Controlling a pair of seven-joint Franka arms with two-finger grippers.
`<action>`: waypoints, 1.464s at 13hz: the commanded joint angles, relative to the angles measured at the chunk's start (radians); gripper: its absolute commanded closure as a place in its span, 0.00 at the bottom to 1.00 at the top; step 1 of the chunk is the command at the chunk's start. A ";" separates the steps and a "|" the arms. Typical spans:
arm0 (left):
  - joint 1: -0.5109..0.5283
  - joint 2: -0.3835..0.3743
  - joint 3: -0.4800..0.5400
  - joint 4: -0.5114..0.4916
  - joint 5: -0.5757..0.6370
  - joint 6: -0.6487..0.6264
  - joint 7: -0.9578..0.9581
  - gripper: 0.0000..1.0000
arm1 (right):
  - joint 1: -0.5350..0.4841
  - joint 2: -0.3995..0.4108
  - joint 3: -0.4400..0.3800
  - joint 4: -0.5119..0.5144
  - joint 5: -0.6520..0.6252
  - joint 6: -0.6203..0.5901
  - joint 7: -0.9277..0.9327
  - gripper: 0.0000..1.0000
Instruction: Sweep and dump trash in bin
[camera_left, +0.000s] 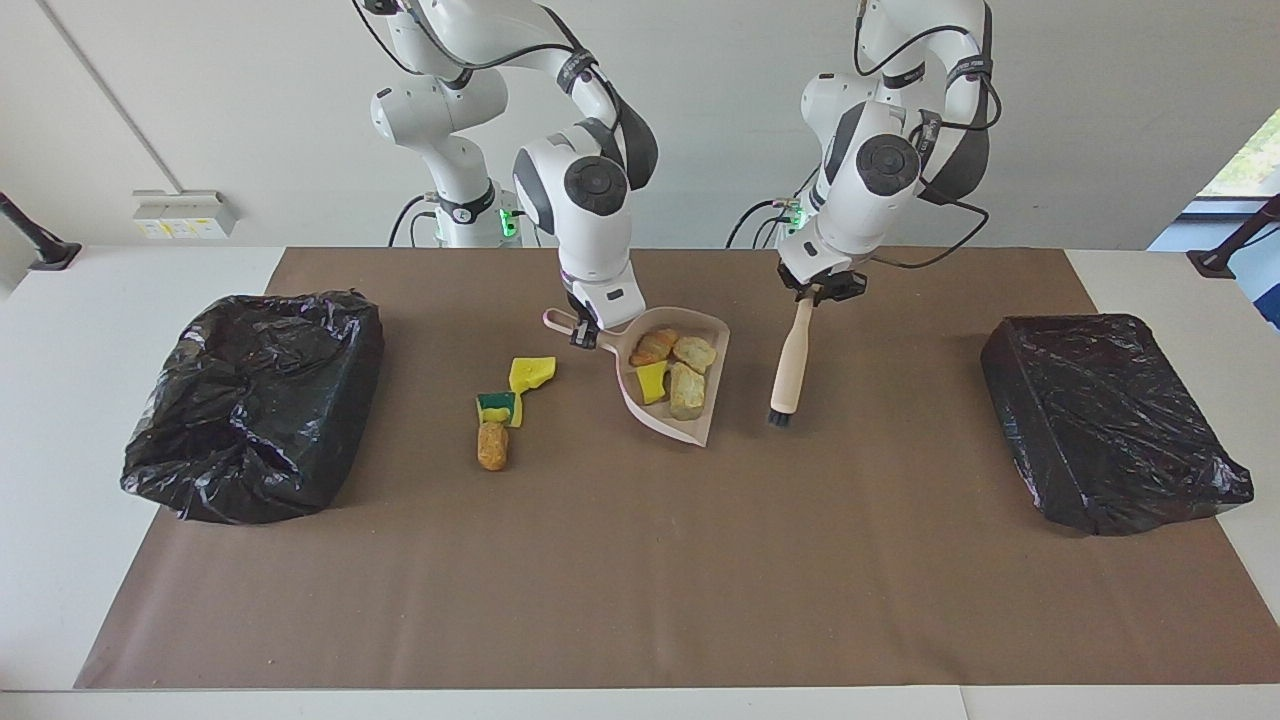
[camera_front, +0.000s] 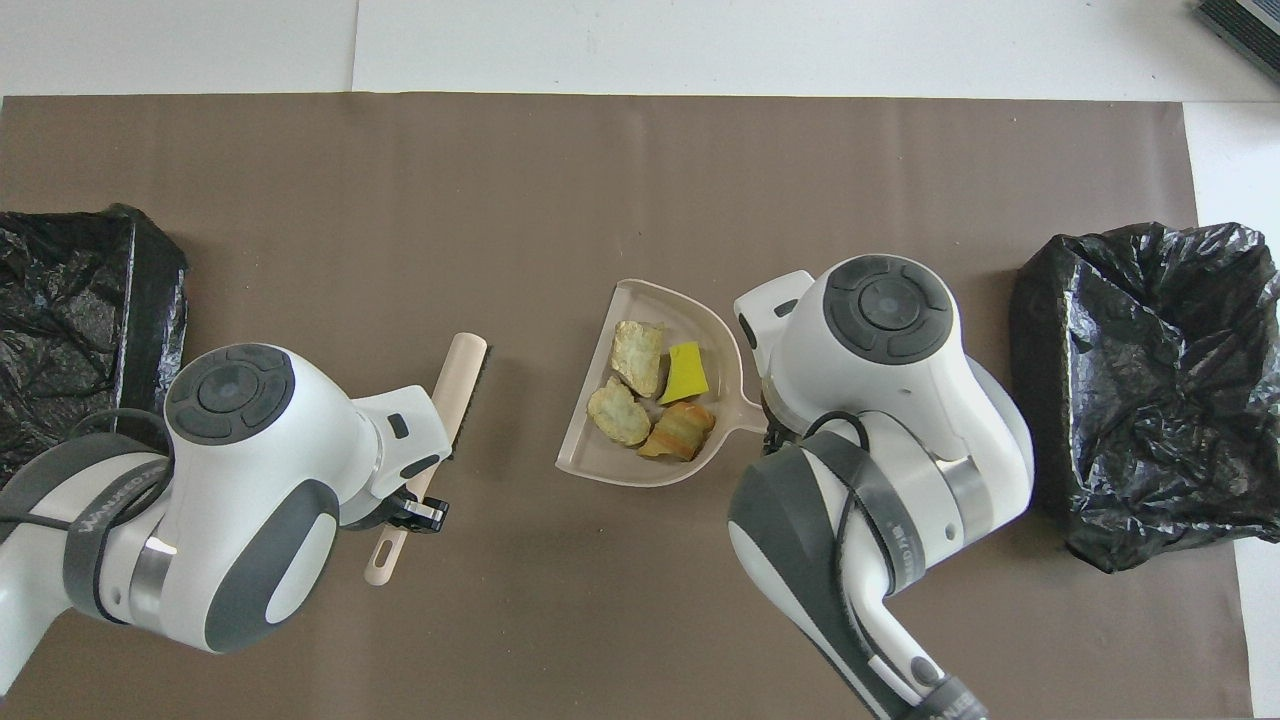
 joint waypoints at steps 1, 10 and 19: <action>-0.045 -0.032 -0.008 -0.025 -0.016 -0.002 -0.093 1.00 | -0.113 -0.082 0.001 0.008 0.009 -0.036 -0.044 1.00; -0.496 -0.103 -0.009 -0.249 -0.104 0.269 -0.620 1.00 | -0.678 -0.100 -0.017 0.078 -0.126 -0.113 -0.620 1.00; -0.620 -0.109 -0.008 -0.340 -0.238 0.420 -0.756 0.92 | -0.764 -0.111 -0.005 0.000 -0.612 0.112 -0.924 1.00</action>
